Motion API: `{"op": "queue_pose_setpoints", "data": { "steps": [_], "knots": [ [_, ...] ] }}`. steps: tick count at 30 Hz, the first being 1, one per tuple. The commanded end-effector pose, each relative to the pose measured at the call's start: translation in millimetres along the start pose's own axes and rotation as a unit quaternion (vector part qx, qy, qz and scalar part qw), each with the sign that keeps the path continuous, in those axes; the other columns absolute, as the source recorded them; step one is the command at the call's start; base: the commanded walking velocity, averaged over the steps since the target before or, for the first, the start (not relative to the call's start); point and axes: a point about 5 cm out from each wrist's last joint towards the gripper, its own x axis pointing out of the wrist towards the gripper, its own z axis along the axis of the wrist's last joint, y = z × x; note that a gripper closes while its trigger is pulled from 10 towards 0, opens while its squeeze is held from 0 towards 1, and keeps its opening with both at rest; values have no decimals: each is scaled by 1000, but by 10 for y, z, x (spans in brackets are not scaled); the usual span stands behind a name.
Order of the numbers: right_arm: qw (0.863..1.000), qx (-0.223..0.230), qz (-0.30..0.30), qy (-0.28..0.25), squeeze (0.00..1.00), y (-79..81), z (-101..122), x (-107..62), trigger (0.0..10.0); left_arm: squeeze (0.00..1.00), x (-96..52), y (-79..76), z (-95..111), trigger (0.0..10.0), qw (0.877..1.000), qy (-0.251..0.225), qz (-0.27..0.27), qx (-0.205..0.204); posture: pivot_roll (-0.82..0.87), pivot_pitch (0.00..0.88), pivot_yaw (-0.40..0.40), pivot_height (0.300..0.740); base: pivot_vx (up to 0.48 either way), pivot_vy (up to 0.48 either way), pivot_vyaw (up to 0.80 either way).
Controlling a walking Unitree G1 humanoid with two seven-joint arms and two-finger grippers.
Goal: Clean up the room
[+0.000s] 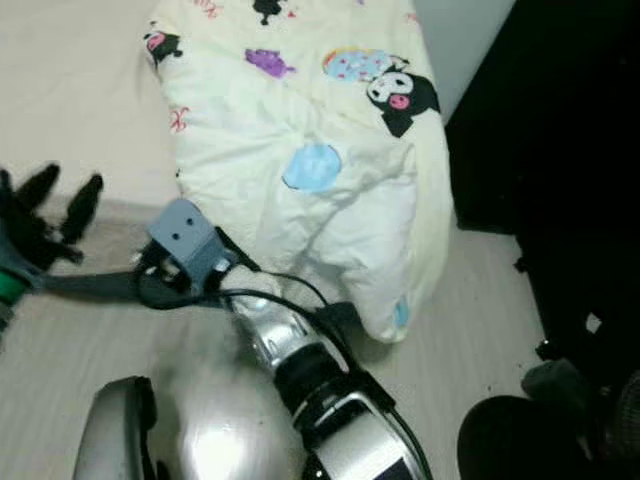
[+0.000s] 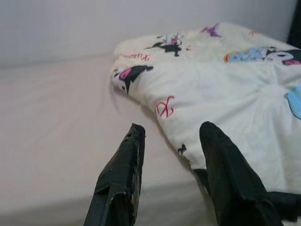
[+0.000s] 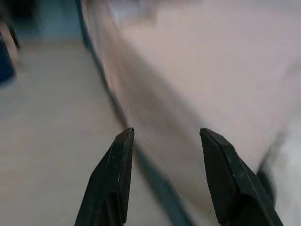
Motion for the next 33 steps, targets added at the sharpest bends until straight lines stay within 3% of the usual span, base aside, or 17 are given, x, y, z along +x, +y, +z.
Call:
{"op": "queue_pose_setpoints", "data": {
  "steps": [1, 2, 3, 4, 5, 7, 8, 10, 11, 12, 15, 18, 23, 24, 26, 27, 33],
  "knots": [
    [987, 160, 11, -20, 0, 663, -221, 56, 10000, 0, -19, 5, -37, 10000, 1000, 11, -6, -2, 167, 204, -78, 515, 0, 0, 0],
    [990, 117, -76, -12, 0, 424, -285, -60, 10000, 0, 34, 28, -40, 10000, 1000, 14, -16, 19, 147, 201, -73, 515, 0, 0, 0],
    [978, 71, -197, 19, 0, 71, -422, -253, 10000, 0, 87, -4, -77, 10000, 998, 22, -41, 47, 123, 201, -63, 515, 0, 0, 0],
    [947, 36, -315, 45, 0, -271, -543, -510, 10000, 0, 136, -67, -141, 10000, 994, 32, -71, 78, 111, 200, -53, 515, 0, 0, 0],
    [947, 36, -315, 45, 0, -271, -543, -510, 10000, 0, 136, -67, -141, 10000, 994, 32, -71, 78, 111, 200, -53, 515, 0, 0, 0],
    [849, 11, -519, 97, 0, -782, -762, -1230, 10000, 0, 247, -224, -370, 10000, 982, 63, -135, 119, 66, 200, -18, 515, 0, 0, 0],
    [849, 11, -519, 97, 0, -782, -762, -1230, 10000, 0, 247, -224, -370, 10000, 982, 63, -135, 119, 66, 200, -18, 515, 0, 0, 0],
    [793, -6, -597, 122, 0, -916, -848, -1692, 10000, 0, 337, -309, -526, 10000, 977, 80, -160, 119, 49, 203, -7, 515, 0, 0, 0],
    [793, -6, -597, 122, 0, -916, -848, -1692, 10000, 0, 337, -309, -526, 10000, 977, 80, -160, 119, 49, 203, -7, 515, 0, 0, 0],
    [771, -18, -619, 147, 0, -909, -908, -1948, 10000, 0, 418, -372, -607, 10000, 975, 88, -175, 108, 17, 206, 13, 515, 0, 0, 0],
    [751, -30, -635, 179, 0, -869, -995, -2182, 10000, 0, 500, -457, -671, 10000, 973, 91, -189, 100, -1, 208, 25, 515, 0, 0, 0],
    [695, -16, -689, 205, 0, -785, -1075, -2621, 10000, 0, 646, -797, -835, 10000, 956, 94, -259, 105, -26, 215, 38, 515, 0, 0, 0],
    [697, -13, -699, 159, 0, -886, -962, -2537, 10000, 63, 730, -1217, -888, 10000, 933, 81, -338, 93, -34, 221, 36, 515, 0, 0, 0],
    [705, -22, -694, 144, 0, -929, -897, -2470, 10000, 788, 764, -1331, -889, 10000, 927, 80, -355, 90, -40, 227, 36, 515, 0, 0, 0],
    [705, -32, -695, 135, 0, -950, -853, -2428, 10000, 788, 792, -1399, -892, 10000, 923, 78, -366, 90, -50, 233, 38, 515, 0, 0, 0],
    [707, -42, -695, 125, 0, -970, -799, -2380, 10000, 1000, 827, -1476, -875, 10000, 919, 72, -376, 95, -60, 241, 42, 515, 0, 0, 0],
    [716, -66, -688, 99, 0, -988, -597, -2264, 10000, 1000, 961, -1669, -831, 10000, 913, 54, -375, 152, -90, 265, 55, 515, 0, 0, 0]
  ]
}}
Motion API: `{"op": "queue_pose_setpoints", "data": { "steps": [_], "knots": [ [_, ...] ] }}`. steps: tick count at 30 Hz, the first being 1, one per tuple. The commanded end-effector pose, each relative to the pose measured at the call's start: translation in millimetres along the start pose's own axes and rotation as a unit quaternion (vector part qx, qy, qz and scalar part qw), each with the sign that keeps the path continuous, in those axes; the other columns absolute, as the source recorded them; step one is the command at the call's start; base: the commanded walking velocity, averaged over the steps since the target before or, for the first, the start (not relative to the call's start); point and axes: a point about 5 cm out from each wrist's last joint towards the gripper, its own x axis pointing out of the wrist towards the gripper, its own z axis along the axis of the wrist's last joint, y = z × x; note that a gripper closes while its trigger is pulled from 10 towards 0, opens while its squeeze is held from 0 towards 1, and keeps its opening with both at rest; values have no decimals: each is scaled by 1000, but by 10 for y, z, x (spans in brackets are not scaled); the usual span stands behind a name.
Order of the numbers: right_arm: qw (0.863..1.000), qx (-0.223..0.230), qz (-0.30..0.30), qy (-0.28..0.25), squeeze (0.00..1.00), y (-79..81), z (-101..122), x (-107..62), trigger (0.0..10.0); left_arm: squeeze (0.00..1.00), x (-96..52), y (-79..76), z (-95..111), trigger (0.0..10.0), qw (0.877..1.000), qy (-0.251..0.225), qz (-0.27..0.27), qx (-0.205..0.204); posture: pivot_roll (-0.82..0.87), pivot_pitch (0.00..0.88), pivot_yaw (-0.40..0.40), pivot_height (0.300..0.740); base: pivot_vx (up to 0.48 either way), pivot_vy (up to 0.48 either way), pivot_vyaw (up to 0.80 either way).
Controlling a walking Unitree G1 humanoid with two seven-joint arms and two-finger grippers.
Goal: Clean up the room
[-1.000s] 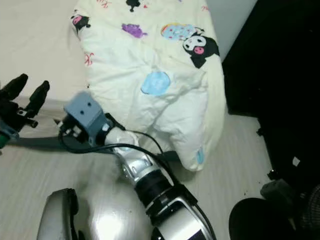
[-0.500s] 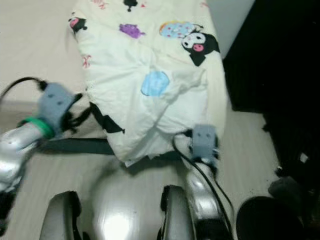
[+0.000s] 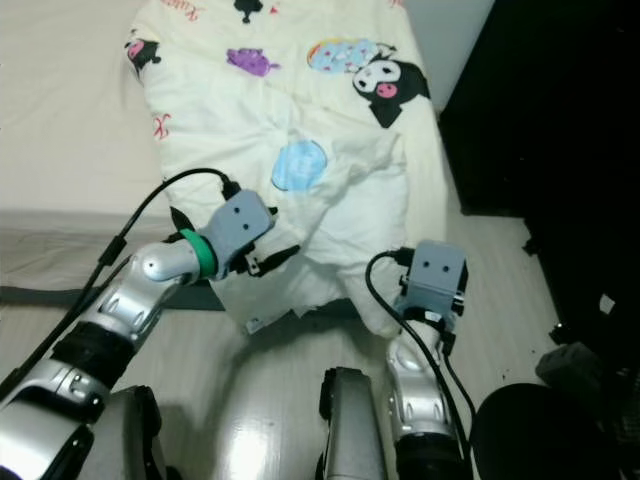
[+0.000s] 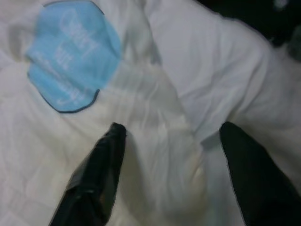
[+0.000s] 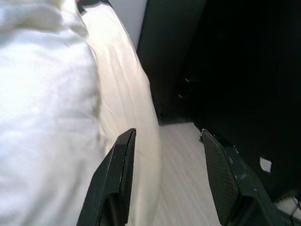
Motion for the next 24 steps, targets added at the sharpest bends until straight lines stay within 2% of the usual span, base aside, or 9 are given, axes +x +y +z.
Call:
{"op": "queue_pose_setpoints", "data": {
  "steps": [1, 5, 10, 12, 13, 16, 17, 19, 24],
  "knots": [
    [1000, -7, -1, 6, 0, -10, -15, -40, 10000, 1000, 39, -72, -53, 10000, 1000, 17, -6, 21, -90, 265, 55, 515, 0, 0, 0],
    [1000, -6, 2, -5, 0, -10, 82, -47, 10000, 1000, 100, -64, -115, 10000, 998, 43, 17, 35, -104, 290, 52, 515, 0, 0, 0],
    [1000, 2, 7, -21, 0, 0, 211, -58, 10000, 1000, 136, -127, -200, 10000, 998, 55, 17, 5, -138, 336, 48, 515, 0, 0, 0],
    [1000, 3, 11, -29, 0, 12, 280, -79, 10000, 1000, 159, -101, -202, 10000, 997, 65, 42, 30, -154, 367, 51, 515, 0, 0, 0],
    [999, 4, 13, -30, 0, 17, 298, -100, 10000, 0, 164, -58, -209, 9608, 994, 75, 68, 44, -160, 376, 50, 515, 0, 0, 0],
    [999, 4, 15, -29, 0, 21, 310, -114, 10000, 0, 165, -26, -213, 9608, 991, 82, 86, 54, -163, 379, 51, 515, 0, 0, 0],
    [1000, 4, 18, -22, 0, 26, 301, -152, 10000, 0, 147, 109, -197, 0, 983, 87, 154, 55, -162, 379, 53, 515, 0, 0, 0],
    [1000, 3, 23, -15, 0, 32, 289, -173, 10000, 0, 128, 203, -173, 0, 974, 84, 203, 60, -157, 373, 52, 515, 0, 0, 0],
    [999, 3, 31, -10, 0, 63, 281, -163, 10000, 0, 99, 265, -172, 0, 965, 84, 240, 69, -145, 357, 48, 515, 0, 0, 0]
  ]
}}
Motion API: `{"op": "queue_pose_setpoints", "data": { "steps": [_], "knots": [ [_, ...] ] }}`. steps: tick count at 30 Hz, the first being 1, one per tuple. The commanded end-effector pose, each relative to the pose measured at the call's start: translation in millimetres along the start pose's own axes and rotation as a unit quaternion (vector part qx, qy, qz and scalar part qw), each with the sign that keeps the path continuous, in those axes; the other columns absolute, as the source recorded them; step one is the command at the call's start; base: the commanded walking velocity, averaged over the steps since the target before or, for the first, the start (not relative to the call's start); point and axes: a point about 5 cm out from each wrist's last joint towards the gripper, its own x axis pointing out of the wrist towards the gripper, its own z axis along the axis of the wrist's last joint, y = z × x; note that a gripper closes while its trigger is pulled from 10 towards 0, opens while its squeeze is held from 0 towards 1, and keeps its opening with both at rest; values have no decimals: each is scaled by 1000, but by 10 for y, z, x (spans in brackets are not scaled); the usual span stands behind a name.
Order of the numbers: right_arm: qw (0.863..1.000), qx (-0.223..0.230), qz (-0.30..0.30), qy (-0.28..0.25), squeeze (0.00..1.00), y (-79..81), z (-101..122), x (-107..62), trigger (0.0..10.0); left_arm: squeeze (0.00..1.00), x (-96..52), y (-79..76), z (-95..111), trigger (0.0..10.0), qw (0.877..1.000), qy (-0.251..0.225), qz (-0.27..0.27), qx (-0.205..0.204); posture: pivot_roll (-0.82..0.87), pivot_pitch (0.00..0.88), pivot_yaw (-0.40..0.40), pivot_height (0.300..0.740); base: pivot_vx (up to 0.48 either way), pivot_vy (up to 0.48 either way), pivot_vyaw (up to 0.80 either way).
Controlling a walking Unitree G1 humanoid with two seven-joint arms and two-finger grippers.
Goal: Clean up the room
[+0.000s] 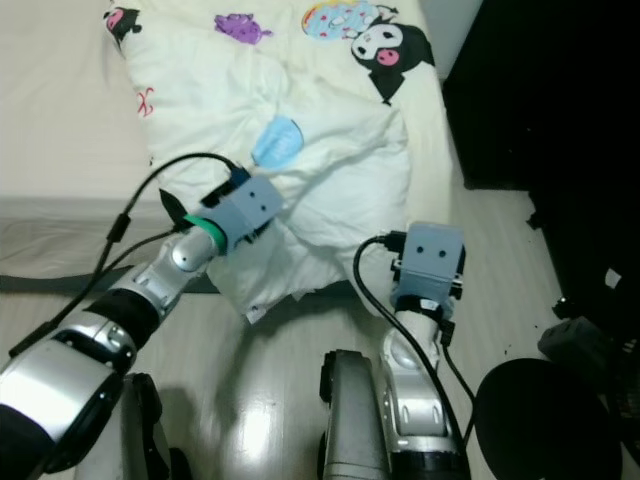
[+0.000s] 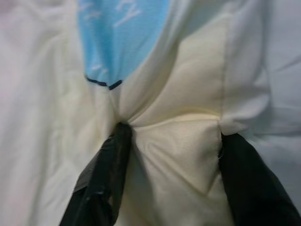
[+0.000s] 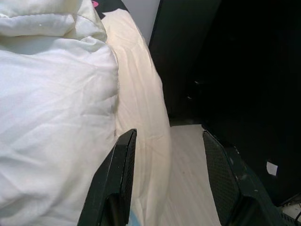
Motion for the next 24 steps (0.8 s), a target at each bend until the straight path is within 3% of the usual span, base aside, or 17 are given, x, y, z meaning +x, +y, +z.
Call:
{"op": "queue_pose_setpoints", "data": {
  "steps": [1, 8, 11, 13, 14, 16, 18, 19, 21, 22, 23, 24],
  "knots": [
    [1000, -1, 2, 17, 0, 4, -65, -28, 10000, 0, -26, -8, -69, 0, 1000, 11, 10, 1, -142, 354, 47, 515, 0, 0, 0],
    [999, 9, 31, 13, 0, 151, -18, 27, 10000, 0, -105, 132, -167, 0, 996, -3, 68, -58, -115, 330, 43, 515, 0, 0, 0],
    [998, 12, 54, 12, 0, 220, -18, 47, 10000, 0, -264, 242, -284, 0, 990, -27, 129, -48, -81, 307, 32, 515, 0, 0, 0],
    [998, 13, 58, 12, 0, 238, -14, 46, 10000, 0, -310, 269, -312, 0, 988, -32, 142, -43, -81, 307, 32, 515, 0, 0, 0],
    [998, 14, 67, 13, 0, 273, -16, 42, 10000, 0, -411, 310, -361, 0, 985, -38, 164, -39, -57, 295, 25, 515, 0, 0, 0],
    [996, 15, 88, 15, 0, 357, -27, 43, 10000, 0, -762, 411, -467, 0, 970, -40, 237, -30, -30, 282, 9, 515, 0, 0, 0],
    [996, 15, 88, 15, 0, 357, -27, 43, 10000, 0, -762, 411, -467, 0, 970, -40, 237, -30, -30, 282, 9, 515, 0, 0, 0],
    [995, 16, 94, 15, 0, 384, -30, 46, 10000, 0, -908, 445, -484, 0, 964, -42, 262, -18, -23, 277, 4, 515, 0, 0, 0],
    [993, 17, 112, 17, 0, 455, -45, 59, 10000, 0, -1295, 567, -591, 0, 941, -3, 339, -14, 4, 262, -18, 515, 0, 0, 0],
    [993, 17, 112, 17, 0, 455, -45, 59, 10000, 0, -1295, 567, -591, 0, 941, -3, 339, -14, 4, 262, -18, 515, 0, 0, 0],
    [992, 16, 121, 18, 0, 490, -58, 66, 10000, 0, -1520, 640, -675, 0, 923, 32, 384, -14, 13, 257, -25, 515, 0, 0, 0],
    [992, 16, 123, 18, 0, 495, -61, 68, 10000, 0, -1556, 647, -682, 0, 920, 37, 390, -14, 13, 257, -25, 515, 0, 0, 0]
  ]
}}
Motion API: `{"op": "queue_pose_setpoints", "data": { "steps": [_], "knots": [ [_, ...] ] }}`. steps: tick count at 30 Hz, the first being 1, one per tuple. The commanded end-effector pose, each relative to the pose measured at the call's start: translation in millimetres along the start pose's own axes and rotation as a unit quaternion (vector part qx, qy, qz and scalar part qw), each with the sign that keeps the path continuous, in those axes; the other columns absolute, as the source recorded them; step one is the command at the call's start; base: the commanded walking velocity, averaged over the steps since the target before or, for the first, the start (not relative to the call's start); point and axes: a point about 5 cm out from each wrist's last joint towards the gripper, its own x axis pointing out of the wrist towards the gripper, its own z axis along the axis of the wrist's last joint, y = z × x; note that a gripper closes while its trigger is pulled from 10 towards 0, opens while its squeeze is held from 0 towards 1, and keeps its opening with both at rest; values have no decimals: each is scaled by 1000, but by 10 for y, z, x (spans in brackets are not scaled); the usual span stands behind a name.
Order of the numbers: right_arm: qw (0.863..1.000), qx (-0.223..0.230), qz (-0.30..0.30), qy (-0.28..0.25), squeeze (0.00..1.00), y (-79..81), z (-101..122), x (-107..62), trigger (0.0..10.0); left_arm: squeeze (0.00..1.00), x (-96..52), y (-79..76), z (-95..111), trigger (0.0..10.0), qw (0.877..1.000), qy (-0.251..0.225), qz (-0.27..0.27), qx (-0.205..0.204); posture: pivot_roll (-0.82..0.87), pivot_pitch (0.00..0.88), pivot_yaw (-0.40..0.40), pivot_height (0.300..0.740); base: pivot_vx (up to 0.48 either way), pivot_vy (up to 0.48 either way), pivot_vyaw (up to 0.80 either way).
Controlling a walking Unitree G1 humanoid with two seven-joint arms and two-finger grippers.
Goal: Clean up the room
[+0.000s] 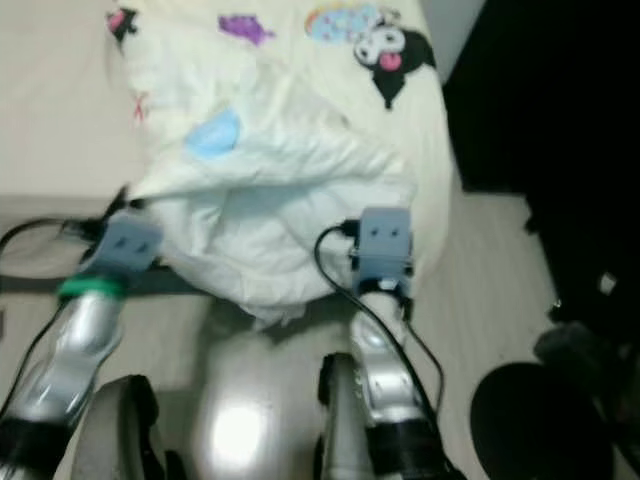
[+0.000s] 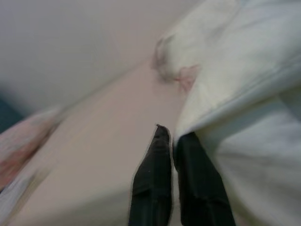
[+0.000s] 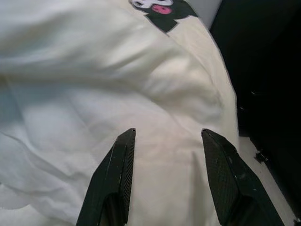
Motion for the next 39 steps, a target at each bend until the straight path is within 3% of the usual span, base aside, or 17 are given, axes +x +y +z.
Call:
{"op": "queue_pose_setpoints", "data": {
  "steps": [1, 3, 9, 10, 11, 12, 15, 17, 20, 23, 25, 28, 30, 33, 36, 38, 39],
  "knots": [
    [1000, 0, 4, 12, 0, -5, -85, -29, 10000, 0, -9, 155, -42, 0, 999, 16, 38, 17, 13, 257, -25, 515, 0, 0, 0],
    [1000, -1, 25, 14, 0, 63, -106, -5, 10000, 0, -349, 408, -423, 0, 979, 163, 123, 9, 44, 241, -48, 515, 0, 0, 0],
    [999, -3, 44, 12, 0, 133, -110, 22, 10000, 0, -773, 488, -825, 0, 929, 326, 174, -20, 65, 229, -68, 515, 0, 0, 0],
    [999, -1, 51, 11, 0, 152, -107, 26, 10000, 0, -843, 462, -884, 5529, 916, 359, 179, -28, 68, 226, -70, 515, 0, 0, 0],
    [999, -1, 51, 11, 0, 152, -107, 26, 10000, 0, -843, 462, -884, 5529, 916, 359, 179, -28, 68, 226, -70, 515, 0, 0, 0],
    [998, 1, 65, 12, 0, 178, -103, 22, 10000, 0, -888, 440, -932, 10000, 905, 384, 181, -31, 69, 224, -71, 515, 0, 0, 0],
    [986, 16, 162, 27, 0, 315, -119, -54, 10000, 0, -907, 444, -955, 10000, 897, 401, 184, -22, 70, 220, -72, 515, 0, 0, 0],
    [951, 16, 305, 46, 0, 456, -157, -251, 10000, 0, -891, 484, -940, 10000, 893, 407, 190, -14, 69, 218, -72, 515, 0, 0, 0],
    [849, -71, 509, 125, 0, 287, -482, -877, 10000, 0, -845, 578, -914, 10000, 892, 406, 199, 1, 54, 212, -75, 515, 0, 0, 0],
    [826, -88, 536, 152, 0, 199, -579, -1025, 10000, 0, -835, 598, -914, 10000, 893, 403, 200, 6, 54, 212, -75, 515, 0, 0, 0],
    [755, -127, 600, 235, 0, -137, -904, -1494, 10000, 0, -837, 683, -953, 10000, 894, 399, 200, 36, 43, 205, -68, 515, 0, 0, 0],
    [725, -131, 614, 284, 0, -348, -1066, -1744, 10000, 0, -924, 755, -1034, 10000, 886, 418, 190, 65, 33, 196, -55, 515, 0, 0, 0],
    [733, -125, 601, 292, 0, -381, -1094, -1743, 10000, 0, -998, 776, -1088, 10000, 877, 438, 181, 73, 33, 196, -55, 515, 0, 0, 0],
    [803, -93, 514, 286, 0, -352, -1082, -1457, 10000, 0, -1369, 704, -1354, 10000, 826, 552, 108, 49, 31, 186, -41, 515, 0, 0, 0],
    [855, -55, 444, 264, 0, -298, -993, -1177, 10000, 0, -1614, 674, -1469, 10000, 794, 602, 82, 34, 33, 184, -41, 515, 0, 0, 0],
    [892, 1, 385, 238, 0, -245, -885, -938, 10000, 0, -1731, 649, -1529, 10000, 787, 613, 63, 35, 41, 176, -46, 515, 0, 0, 0],
    [892, 1, 385, 238, 0, -245, -885, -938, 10000, 0, -1731, 649, -1529, 10000, 787, 613, 63, 35, 41, 176, -46, 515, 0, 0, 0]
  ]
}}
